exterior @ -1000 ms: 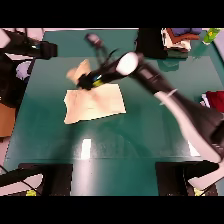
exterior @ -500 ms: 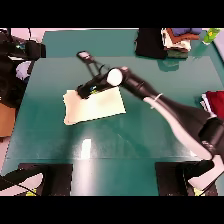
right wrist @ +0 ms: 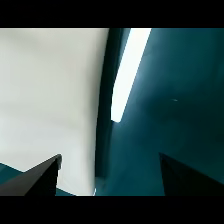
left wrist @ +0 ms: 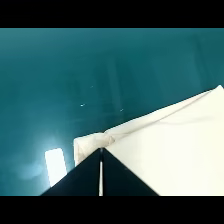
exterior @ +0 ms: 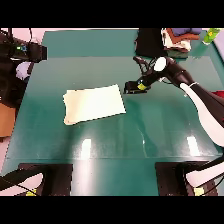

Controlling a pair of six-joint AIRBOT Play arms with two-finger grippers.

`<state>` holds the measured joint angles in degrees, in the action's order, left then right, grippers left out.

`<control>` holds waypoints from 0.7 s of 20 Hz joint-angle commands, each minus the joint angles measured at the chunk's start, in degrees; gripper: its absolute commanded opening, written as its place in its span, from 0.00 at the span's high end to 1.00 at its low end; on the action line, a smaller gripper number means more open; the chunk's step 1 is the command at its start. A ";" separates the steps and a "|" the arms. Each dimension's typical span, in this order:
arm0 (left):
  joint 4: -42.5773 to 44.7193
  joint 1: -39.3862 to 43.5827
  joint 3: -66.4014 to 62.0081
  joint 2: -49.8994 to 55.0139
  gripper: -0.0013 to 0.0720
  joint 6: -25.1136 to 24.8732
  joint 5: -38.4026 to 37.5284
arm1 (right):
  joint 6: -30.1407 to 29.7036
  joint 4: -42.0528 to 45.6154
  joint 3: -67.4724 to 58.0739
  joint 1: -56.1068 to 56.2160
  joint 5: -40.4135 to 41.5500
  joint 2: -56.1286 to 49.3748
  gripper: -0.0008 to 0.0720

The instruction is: Fold the shirts.

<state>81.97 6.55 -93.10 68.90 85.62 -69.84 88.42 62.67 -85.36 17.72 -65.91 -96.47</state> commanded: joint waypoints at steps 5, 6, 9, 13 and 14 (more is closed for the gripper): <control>-0.33 -0.02 0.07 0.07 0.95 -0.24 -0.02 | 0.68 -7.67 0.92 4.52 4.24 -7.32 0.02; -0.33 -0.02 0.07 0.07 0.95 -0.24 -0.04 | 0.68 -7.65 -0.15 5.77 4.44 -8.33 0.02; -0.37 -0.02 0.07 0.07 0.95 -0.22 -0.13 | 0.68 -7.34 -4.76 8.68 4.52 -11.50 0.07; -1.60 -0.02 0.07 0.07 0.95 -0.22 -0.59 | 0.66 -4.39 -10.08 11.10 4.50 -14.05 0.91; -1.99 0.20 0.07 0.07 0.95 -0.24 -0.79 | 0.74 -2.80 -11.15 11.39 4.57 -13.99 0.96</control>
<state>80.97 6.55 -93.06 68.95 85.43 -70.22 89.21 57.47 -93.12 27.51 -61.76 -109.21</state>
